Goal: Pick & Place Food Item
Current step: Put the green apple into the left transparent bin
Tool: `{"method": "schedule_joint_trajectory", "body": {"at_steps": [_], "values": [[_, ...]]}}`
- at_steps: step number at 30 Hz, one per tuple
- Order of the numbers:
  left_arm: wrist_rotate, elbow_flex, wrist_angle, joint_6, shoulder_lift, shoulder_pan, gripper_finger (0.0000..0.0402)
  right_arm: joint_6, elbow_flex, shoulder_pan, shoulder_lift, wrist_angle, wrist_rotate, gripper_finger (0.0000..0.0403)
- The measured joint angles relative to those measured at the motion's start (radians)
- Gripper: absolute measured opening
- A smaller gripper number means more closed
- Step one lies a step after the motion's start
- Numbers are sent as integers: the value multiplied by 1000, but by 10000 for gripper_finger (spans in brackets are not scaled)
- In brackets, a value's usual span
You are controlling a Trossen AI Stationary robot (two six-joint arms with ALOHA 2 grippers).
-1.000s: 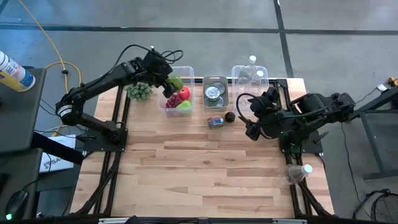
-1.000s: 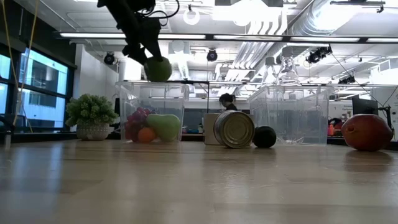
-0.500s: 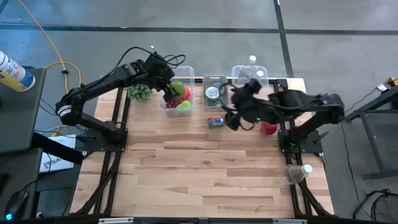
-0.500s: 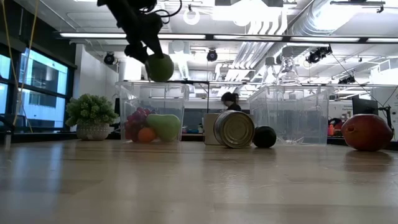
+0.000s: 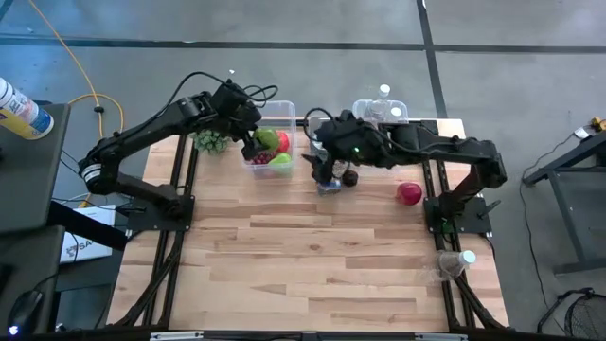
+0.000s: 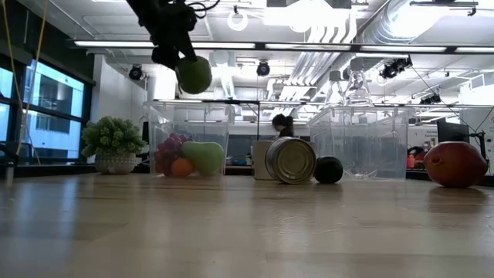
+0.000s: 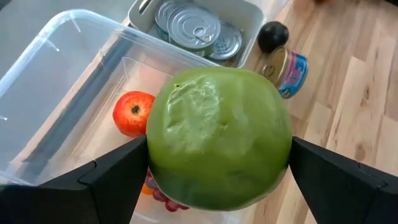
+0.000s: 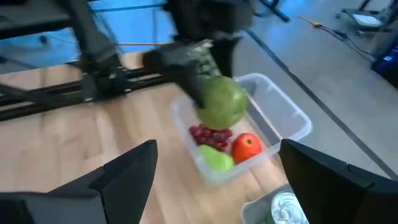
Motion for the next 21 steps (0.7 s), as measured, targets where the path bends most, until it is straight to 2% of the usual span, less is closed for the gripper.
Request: {"method": "schedule_joint_trajectory", "body": {"at_steps": [3, 8, 14, 21], "values": [[3, 0, 0, 19, -26, 0, 356, -15, -32, -28, 2, 77, -50, 329], [2, 0, -1, 47, -46, 0, 356, -17, -195, -56, -20, 222, -156, 329], [2, -2, -1, 98, -46, 0, 356, -22, -334, -81, -25, 534, -183, 329], [73, -2, -1, 96, -49, 0, 356, 1, -376, -136, -9, 626, -199, 329]]}}
